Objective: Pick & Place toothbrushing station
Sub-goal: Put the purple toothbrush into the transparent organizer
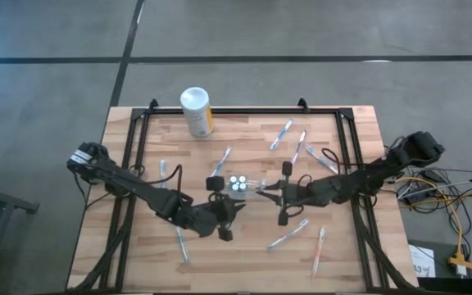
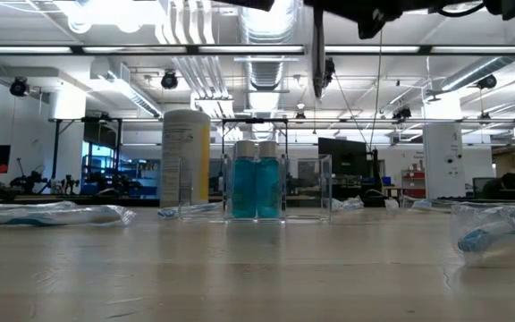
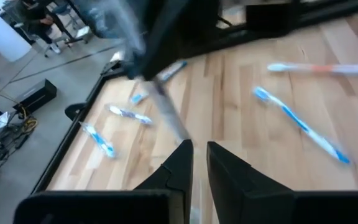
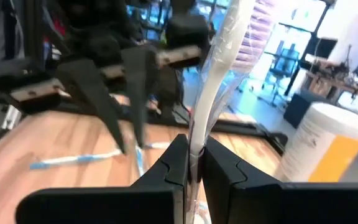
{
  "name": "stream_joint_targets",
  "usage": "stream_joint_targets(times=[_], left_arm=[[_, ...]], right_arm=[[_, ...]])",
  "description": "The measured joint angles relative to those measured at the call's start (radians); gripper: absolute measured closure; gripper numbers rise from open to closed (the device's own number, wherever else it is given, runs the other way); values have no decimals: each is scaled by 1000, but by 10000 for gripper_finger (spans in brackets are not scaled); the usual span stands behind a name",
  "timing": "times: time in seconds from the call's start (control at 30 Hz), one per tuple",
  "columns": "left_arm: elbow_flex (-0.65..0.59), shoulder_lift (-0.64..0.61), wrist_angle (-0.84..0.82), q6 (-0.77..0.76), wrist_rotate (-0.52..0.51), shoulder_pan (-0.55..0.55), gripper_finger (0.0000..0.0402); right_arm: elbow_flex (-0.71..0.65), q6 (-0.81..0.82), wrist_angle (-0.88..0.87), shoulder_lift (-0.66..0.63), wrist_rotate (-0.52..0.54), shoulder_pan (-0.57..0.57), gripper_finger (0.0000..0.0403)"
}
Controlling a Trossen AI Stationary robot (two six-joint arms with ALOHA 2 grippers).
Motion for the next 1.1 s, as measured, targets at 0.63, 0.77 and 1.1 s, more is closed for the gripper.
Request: stream_joint_targets(times=[0.63, 0.77, 1.1], left_arm=[[-24, -64, -189, -179, -244, -207, 361], [-57, -68, -187, -219, -305, -227, 362], [-91, -82, -191, -245, -308, -227, 362]], right_arm=[[-166, 153, 207, 46, -33, -212, 378], [-160, 171, 220, 92, -35, -212, 378], [-112, 180, 300, 271, -25, -229, 377]])
